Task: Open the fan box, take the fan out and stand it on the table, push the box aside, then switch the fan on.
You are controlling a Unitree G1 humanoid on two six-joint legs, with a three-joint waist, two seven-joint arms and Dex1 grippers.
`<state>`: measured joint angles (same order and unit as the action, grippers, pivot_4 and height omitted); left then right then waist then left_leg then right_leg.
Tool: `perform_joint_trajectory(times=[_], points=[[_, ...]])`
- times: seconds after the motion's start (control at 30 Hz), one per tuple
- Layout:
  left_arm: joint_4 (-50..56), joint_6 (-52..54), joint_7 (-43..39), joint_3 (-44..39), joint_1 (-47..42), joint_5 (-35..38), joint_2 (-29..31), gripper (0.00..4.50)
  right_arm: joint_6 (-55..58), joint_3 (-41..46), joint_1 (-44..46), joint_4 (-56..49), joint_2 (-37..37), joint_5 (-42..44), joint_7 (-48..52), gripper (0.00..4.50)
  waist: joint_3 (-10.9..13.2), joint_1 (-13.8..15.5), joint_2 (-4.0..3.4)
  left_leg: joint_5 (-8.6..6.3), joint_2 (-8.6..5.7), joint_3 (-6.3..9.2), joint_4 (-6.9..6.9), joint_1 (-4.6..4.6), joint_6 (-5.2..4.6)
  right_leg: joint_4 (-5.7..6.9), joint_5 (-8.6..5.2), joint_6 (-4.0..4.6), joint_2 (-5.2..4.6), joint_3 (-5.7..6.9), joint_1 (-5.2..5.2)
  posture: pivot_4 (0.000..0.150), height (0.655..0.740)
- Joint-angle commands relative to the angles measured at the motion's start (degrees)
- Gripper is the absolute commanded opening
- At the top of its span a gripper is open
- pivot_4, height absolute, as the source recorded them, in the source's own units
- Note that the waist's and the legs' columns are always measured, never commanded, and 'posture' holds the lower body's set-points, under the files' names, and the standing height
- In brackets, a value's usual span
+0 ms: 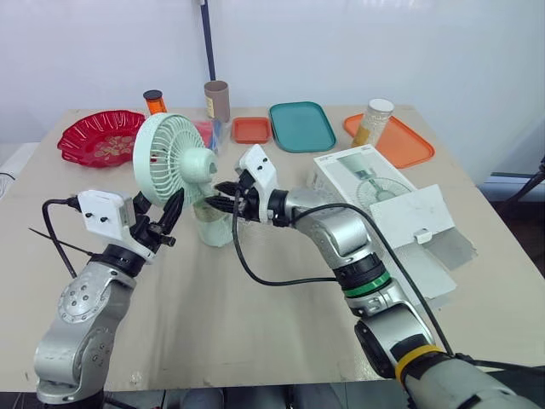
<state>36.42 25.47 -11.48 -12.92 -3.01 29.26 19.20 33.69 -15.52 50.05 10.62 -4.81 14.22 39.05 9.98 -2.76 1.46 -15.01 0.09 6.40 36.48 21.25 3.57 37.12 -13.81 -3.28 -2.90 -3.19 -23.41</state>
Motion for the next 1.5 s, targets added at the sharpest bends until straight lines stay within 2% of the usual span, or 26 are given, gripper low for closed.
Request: perform_joint_trajectory(times=[0.03,0.37,0.43,0.47,0.5,0.97,1.03,1.17,1.2,1.33,1.5], points=[[2.33,-1.43,0.07,0.41,-1.25,-0.32,-0.13,1.96,-1.02,0.99,2.38,0.84,1.27,-0.61,-0.98,1.34,0.0,0.01,0.0,0.0,0.0,0.0,0.0,0.0,0.0,0.0,0.0,0.0,0.0,0.0,0.0,0.15,0.74],[2.03,-1.92,0.23,1.1,-1.63,-1.56,-0.59,1.96,-0.93,1.45,3.09,1.81,1.58,-0.88,-0.84,1.34,0.0,0.01,0.0,0.0,0.0,0.0,0.0,0.01,0.0,0.0,0.0,0.0,0.0,0.0,-0.01,0.15,0.74],[1.97,-2.09,0.37,1.0,-1.65,-1.92,-0.7,1.96,-0.91,1.43,3.1,1.82,1.55,-0.94,-0.83,0.8,0.0,0.0,0.0,0.0,0.0,0.0,0.0,0.01,0.0,0.0,0.0,0.0,0.0,0.0,-0.01,0.15,0.74],[1.78,-2.23,0.44,0.9,-1.75,-2.14,-0.73,1.96,-0.98,1.41,3.17,1.97,1.54,-1.03,-0.84,0.75,0.0,0.0,0.0,0.0,0.0,0.0,0.0,0.0,0.0,0.0,0.0,0.0,0.0,0.0,-0.01,0.15,0.74],[1.63,-2.31,0.46,0.83,-1.84,-2.32,-0.75,1.96,-1.0,1.41,3.23,2.08,1.53,-1.1,-0.84,0.42,0.0,0.0,0.0,0.0,0.0,0.0,0.0,0.0,0.0,0.0,0.0,0.0,0.0,0.0,-0.01,0.15,0.74],[2.13,-1.32,-2.58,0.8,-0.44,-1.28,0.17,1.96,-1.68,2.23,3.85,3.39,2.25,-1.22,-1.57,0.41,0.0,0.0,0.0,0.0,0.0,0.0,0.0,0.01,0.0,0.0,0.0,0.0,0.0,0.0,-0.01,0.15,0.74],[2.25,-1.09,-3.65,-0.32,0.45,0.36,0.47,3.02,-1.61,2.65,3.98,3.65,2.3,-1.16,-1.76,0.41,0.0,-0.06,-0.01,0.0,0.0,0.0,-0.01,0.0,0.0,0.0,0.0,0.0,0.0,0.0,-0.02,0.15,0.74],[2.61,-0.97,-5.43,-2.47,1.65,2.65,1.72,4.32,-1.63,3.35,4.17,3.97,2.45,-0.94,-2.06,0.41,0.0,0.0,0.0,0.0,-0.01,0.0,0.0,0.0,0.0,-0.01,0.0,0.0,-0.02,0.0,0.0,0.15,0.74],[2.79,-1.02,-6.06,-3.5,2.11,3.66,2.13,4.44,-1.65,3.61,4.29,4.07,2.54,-0.87,-2.26,0.41,0.0,-0.01,-0.01,0.0,-0.01,0.0,0.0,0.0,0.0,0.0,0.0,0.0,-0.01,0.01,0.0,0.15,0.74],[3.17,-1.09,-7.51,-6.54,3.55,6.42,3.7,4.44,-2.0,4.21,4.71,4.65,2.71,-0.93,-2.47,0.41,0.01,-0.01,-0.02,0.0,0.0,0.0,-0.01,0.01,0.0,-0.01,0.0,0.0,0.0,0.0,-0.01,0.15,0.74],[1.45,0.74,-10.88,-17.94,7.23,14.7,8.89,4.44,-2.29,4.89,3.7,2.6,0.84,0.47,0.49,0.41,0.04,-0.18,-0.07,0.0,0.05,-0.01,-0.03,0.01,0.0,0.0,0.01,0.03,0.02,0.01,-0.05,0.15,0.74]])
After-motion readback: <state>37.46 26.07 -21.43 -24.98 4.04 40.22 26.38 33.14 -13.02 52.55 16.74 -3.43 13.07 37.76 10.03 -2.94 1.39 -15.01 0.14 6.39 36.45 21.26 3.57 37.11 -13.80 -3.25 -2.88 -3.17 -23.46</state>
